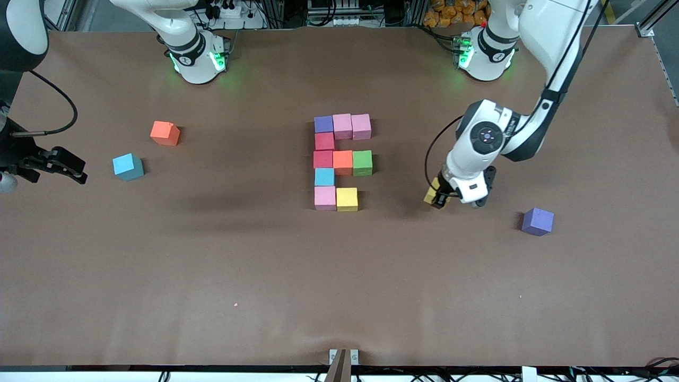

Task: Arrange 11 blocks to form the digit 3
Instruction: 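Carry the second yellow block toward the first yellow block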

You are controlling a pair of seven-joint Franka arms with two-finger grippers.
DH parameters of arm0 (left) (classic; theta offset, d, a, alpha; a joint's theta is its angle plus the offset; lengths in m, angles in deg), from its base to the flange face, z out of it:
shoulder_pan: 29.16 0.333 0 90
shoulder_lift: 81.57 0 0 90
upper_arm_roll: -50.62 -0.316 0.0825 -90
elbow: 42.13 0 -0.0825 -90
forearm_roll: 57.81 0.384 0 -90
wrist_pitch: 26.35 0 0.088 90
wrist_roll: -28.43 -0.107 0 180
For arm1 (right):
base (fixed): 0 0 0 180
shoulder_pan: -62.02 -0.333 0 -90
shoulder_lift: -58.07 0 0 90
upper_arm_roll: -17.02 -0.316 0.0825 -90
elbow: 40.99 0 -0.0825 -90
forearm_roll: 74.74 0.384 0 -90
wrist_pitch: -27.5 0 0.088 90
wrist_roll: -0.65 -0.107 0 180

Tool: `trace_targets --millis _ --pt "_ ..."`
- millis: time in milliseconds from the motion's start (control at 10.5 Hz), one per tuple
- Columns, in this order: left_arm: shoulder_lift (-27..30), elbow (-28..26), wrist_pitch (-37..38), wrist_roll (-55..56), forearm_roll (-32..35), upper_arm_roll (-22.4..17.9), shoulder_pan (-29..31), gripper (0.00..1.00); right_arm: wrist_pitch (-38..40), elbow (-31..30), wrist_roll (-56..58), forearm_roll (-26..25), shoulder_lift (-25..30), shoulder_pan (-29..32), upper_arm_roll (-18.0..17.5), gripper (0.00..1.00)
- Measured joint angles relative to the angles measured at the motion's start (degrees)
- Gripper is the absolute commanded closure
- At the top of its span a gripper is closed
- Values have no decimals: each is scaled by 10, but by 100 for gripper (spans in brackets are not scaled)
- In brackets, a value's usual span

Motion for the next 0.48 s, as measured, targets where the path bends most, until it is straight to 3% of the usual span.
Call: trace_targets --millis 477 --pt "-82 124 0 173 0 0 -72 92 -1 0 0 0 0 0 0 0"
